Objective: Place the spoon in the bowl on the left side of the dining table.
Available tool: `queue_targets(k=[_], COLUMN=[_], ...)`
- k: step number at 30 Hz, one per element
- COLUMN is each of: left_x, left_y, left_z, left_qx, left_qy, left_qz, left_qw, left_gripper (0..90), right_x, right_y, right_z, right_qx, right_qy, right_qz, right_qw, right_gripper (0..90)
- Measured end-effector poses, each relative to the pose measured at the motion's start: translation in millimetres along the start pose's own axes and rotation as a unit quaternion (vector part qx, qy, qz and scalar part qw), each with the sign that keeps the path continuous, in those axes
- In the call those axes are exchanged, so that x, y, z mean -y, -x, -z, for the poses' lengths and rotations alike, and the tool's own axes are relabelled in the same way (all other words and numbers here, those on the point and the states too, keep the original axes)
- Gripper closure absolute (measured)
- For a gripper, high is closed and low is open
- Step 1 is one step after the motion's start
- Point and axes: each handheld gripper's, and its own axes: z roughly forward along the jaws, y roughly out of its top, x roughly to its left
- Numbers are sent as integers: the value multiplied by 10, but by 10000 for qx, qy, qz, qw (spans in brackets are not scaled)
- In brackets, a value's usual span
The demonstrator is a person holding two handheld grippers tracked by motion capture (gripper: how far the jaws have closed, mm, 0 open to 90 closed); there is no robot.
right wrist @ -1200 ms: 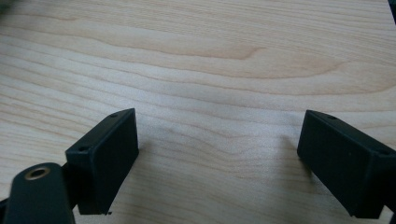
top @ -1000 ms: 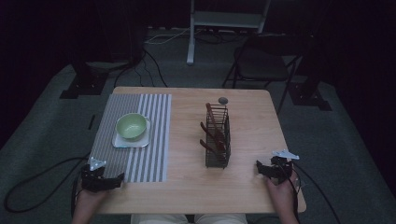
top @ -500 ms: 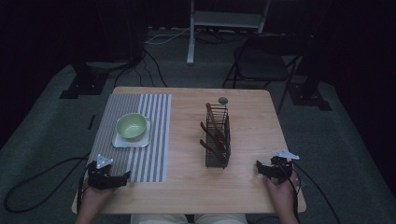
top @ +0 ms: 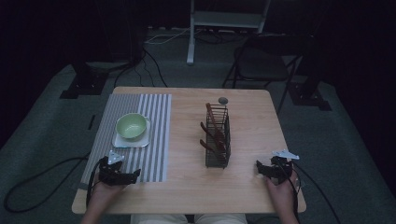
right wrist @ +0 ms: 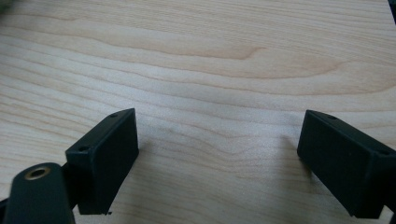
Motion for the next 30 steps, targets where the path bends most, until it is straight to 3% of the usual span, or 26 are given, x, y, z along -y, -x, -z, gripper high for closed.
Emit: queue_targets(k=[9,20,22,30], left_x=[-94,-332,-397,-579], left_y=[122,267,327,448], left_z=[-62,-69,-79,-85], left_qx=[169,415,475,650], left_qy=[-12,182,181,312], left_qz=[-137,-294,-411,-550], left_qw=[9998,9985,9979,9959], left_gripper=[19,19,19,20], right_x=[0,0,0,0], right_y=[0,0,0,0], right_z=[0,0,0,0], right_qx=[0,0,-1,-1], right_qy=[1,0,1,2], right_qz=[-1,-1,-1,-1], right_qw=[10000,10000,10000,10000], right_gripper=[118,118,118,118])
